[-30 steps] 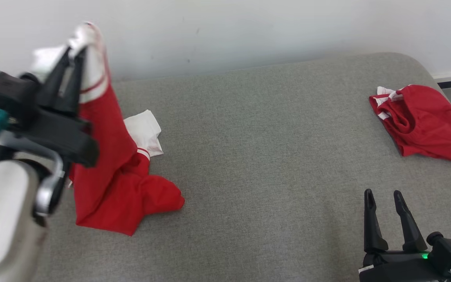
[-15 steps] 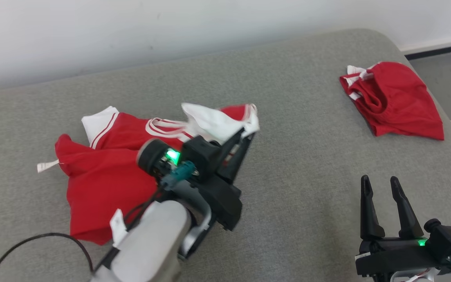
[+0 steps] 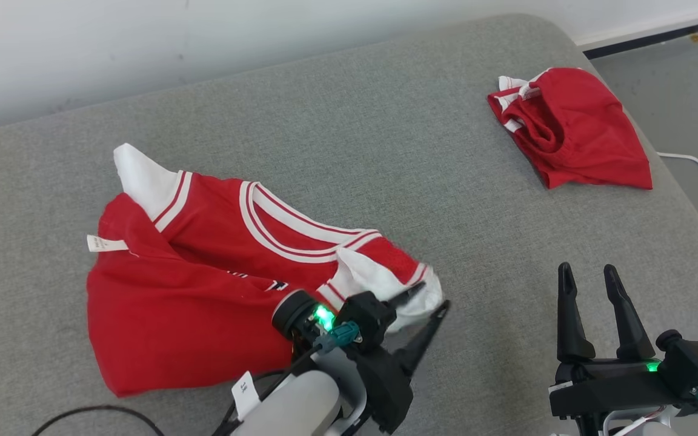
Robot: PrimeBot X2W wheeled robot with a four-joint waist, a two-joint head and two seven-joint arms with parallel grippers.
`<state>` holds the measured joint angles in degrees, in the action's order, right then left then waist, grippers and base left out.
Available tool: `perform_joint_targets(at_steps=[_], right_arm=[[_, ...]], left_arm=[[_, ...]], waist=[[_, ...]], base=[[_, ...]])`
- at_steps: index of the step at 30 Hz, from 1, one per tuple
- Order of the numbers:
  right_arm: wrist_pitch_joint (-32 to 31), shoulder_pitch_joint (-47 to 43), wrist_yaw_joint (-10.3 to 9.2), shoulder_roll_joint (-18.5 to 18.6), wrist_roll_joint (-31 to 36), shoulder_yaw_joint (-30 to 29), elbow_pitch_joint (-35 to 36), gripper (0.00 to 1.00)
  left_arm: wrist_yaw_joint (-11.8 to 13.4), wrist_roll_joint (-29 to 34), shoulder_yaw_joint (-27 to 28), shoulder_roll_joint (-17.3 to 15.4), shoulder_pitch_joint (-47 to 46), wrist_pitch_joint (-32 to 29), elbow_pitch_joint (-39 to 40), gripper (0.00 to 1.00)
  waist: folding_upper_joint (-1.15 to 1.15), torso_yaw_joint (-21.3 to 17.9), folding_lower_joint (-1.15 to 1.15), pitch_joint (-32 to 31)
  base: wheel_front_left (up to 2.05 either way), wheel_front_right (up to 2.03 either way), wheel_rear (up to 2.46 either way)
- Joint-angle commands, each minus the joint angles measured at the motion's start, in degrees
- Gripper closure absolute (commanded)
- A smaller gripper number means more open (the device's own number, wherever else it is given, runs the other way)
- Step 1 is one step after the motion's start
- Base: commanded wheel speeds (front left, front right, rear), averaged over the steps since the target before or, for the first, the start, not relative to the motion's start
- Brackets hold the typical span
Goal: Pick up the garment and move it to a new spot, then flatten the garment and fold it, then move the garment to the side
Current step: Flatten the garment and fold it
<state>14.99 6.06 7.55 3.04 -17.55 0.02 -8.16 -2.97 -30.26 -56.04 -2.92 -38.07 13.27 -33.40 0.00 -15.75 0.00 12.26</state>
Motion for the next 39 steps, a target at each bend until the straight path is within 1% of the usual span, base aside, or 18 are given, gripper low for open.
perform_joint_targets(at_steps=[1, 3, 5, 8, 12, 13, 15, 21, 26, 29, 33, 35, 39], right_arm=[[0.3, 0.3, -0.15, -0.1, 0.3, -0.2, 0.0, 0.00], [0.3, -0.2, -0.15, 0.0, 0.5, -0.6, 0.0, 0.00], [0.3, -1.1, -0.15, 0.3, 0.5, -1.0, 0.0, 0.00], [0.3, -2.2, -0.15, 0.6, 0.8, -1.3, 0.1, 0.00], [0.3, -3.6, -0.15, 0.7, 1.0, -1.4, 0.3, 0.00], [0.3, -3.6, -0.15, 0.7, 1.0, -1.4, 0.3, 0.00], [0.3, -4.4, -0.15, 0.8, 1.1, -1.6, 0.3, 0.00], [0.3, -6.3, -0.15, 0.9, 1.4, -1.5, 0.3, 0.00], [0.3, -7.6, -0.15, 1.0, 1.4, -1.2, 0.6, 0.00], [0.3, -8.3, -0.15, 1.2, 1.4, -1.2, 0.7, 0.00], [0.3, -9.0, -0.15, 1.7, 1.2, -1.2, 0.7, 0.00], [0.3, -9.5, -0.15, 1.9, 1.1, -1.5, 0.7, 0.00], [0.3, -9.7, -0.15, 2.1, 1.4, -1.4, 0.7, 0.00]], left_arm=[[1.1, -1.3, -0.6, 0.0, -1.9, 1.0, 0.4, 0.00], [2.5, -2.5, -0.7, 0.0, -3.0, 1.6, 0.7, 0.00], [3.8, -3.2, 0.4, 0.0, -3.8, 1.8, 1.0, 0.00], [5.8, -1.6, 4.3, -0.3, -3.8, 1.9, 2.8, 0.00], [7.9, 1.5, 11.0, -4.4, 0.4, 1.8, 7.2, 0.00], [7.9, 1.5, 11.0, -4.4, 0.4, 1.8, 7.2, 0.00], [8.9, 2.6, 14.4, -6.5, 2.6, 1.8, 10.2, 0.00], [11.7, 5.4, 24.1, -13.2, 12.7, 1.9, 18.5, 0.00], [14.0, 6.6, 31.4, -16.8, 22.5, 1.9, 24.6, 0.00], [15.6, 7.2, 35.3, -16.9, 29.0, 1.9, 27.8, 0.00], [17.1, 8.5, 39.5, -15.5, 36.8, 1.9, 30.9, 0.00], [17.1, 9.2, 40.8, -15.0, 39.1, 1.9, 32.0, 0.00], [15.9, 11.2, 42.9, -14.2, 41.6, 1.9, 33.4, 0.00]], waist=[[0.00, 1.3, 0.00, -1.2], [0.00, 2.4, 0.00, -2.1], [0.00, 3.8, 0.00, -3.3], [0.00, 6.1, 0.00, -5.0], [0.00, 8.9, 0.00, -7.3], [0.00, 8.9, 0.00, -7.3], [0.00, 10.3, 0.00, -8.4], [0.00, 13.7, 0.00, -11.3], [0.00, 15.4, 0.00, -12.3], [0.00, 16.1, 0.00, -12.5], [0.00, 17.2, 0.00, -12.8], [0.00, 17.8, 0.00, -12.9], [0.00, 18.7, 0.00, -12.9]], base=[[0.00, 0.00, 0.00], [0.00, 0.00, 0.00], [0.00, 0.00, 0.00], [0.00, 0.00, 0.00], [0.00, 0.00, 0.00], [0.00, 0.00, 0.00], [0.00, 0.00, 0.00], [0.00, 0.00, 0.00], [0.00, 0.00, 0.00], [0.00, 0.00, 0.00], [0.00, 0.00, 0.00], [0.00, 0.00, 0.00], [0.00, 0.00, 0.00]])
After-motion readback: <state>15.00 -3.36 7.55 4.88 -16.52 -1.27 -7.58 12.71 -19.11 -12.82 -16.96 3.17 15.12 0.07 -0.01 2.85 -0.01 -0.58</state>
